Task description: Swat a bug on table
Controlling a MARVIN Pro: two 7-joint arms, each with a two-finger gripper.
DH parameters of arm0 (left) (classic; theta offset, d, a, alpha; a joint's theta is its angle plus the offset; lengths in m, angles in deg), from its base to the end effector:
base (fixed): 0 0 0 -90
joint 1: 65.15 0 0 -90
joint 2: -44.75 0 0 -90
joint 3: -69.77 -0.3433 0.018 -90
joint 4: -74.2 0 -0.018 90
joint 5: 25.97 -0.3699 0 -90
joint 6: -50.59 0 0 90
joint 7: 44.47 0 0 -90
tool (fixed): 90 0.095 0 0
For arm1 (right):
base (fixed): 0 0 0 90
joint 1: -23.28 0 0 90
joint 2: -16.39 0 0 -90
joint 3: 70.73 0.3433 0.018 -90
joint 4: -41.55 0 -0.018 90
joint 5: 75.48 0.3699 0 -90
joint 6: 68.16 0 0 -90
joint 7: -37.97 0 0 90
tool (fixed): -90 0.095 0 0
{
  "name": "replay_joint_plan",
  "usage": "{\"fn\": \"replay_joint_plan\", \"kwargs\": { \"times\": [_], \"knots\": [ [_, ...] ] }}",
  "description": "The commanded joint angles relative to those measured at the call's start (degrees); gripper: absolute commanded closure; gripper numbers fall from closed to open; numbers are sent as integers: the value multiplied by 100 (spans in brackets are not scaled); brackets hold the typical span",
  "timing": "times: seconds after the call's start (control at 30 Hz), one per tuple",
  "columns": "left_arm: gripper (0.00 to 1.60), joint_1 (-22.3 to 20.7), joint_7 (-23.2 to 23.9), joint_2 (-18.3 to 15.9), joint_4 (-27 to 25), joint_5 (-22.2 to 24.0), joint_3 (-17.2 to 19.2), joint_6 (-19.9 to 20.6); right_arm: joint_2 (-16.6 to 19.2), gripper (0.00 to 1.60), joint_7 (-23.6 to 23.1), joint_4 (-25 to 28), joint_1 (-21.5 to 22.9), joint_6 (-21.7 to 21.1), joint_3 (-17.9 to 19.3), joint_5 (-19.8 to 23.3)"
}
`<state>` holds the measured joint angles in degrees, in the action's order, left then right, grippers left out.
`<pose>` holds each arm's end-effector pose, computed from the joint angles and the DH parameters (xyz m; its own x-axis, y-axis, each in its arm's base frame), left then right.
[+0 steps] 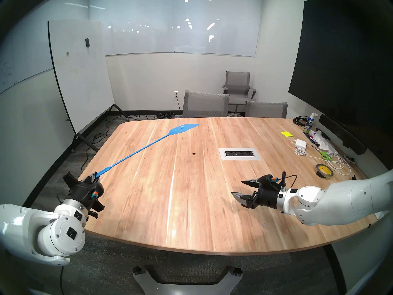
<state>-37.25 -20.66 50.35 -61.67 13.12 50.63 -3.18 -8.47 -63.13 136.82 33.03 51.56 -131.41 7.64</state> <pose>0.2943 0.0829 -0.2333 0.2717 -0.8688 0.4139 -0.0852 -0.4501 -0.8889 0.4263 -0.1567 -0.3177 0.2820 0.2651 0.9220 0.6881 -0.7257 -0.0018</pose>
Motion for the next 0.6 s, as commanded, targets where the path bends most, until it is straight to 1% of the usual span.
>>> {"fn": "replay_joint_plan", "kwargs": {
  "times": [0.0,0.07,0.1,0.17,0.23,0.27,0.3,0.4,0.57],
  "knots": [
    [160,-256,3,13,-125,94,182,445,-8,0,0,-15,65,21,50,-8],
    [160,-336,28,13,-171,175,246,662,-8,0,0,-15,65,21,50,-8],
    [160,-336,28,13,-171,175,246,662,-8,0,0,-15,65,21,50,-8],
    [160,-398,100,13,-201,226,302,784,-8,0,0,-15,65,21,50,-8],
    [160,-473,254,13,-244,287,371,931,-8,0,0,-15,66,21,50,-8],
    [160,-551,410,13,-276,347,446,1084,-8,0,0,-16,66,21,51,-8],
    [160,-551,410,13,-276,347,446,1084,-8,0,0,-16,66,21,51,-8],
    [160,-658,609,13,-299,421,554,1287,-8,0,-1,-16,68,22,52,-9],
    [160,-820,1042,13,-333,574,718,1754,-7,0,-2,-17,72,25,54,-12]
  ]
}}
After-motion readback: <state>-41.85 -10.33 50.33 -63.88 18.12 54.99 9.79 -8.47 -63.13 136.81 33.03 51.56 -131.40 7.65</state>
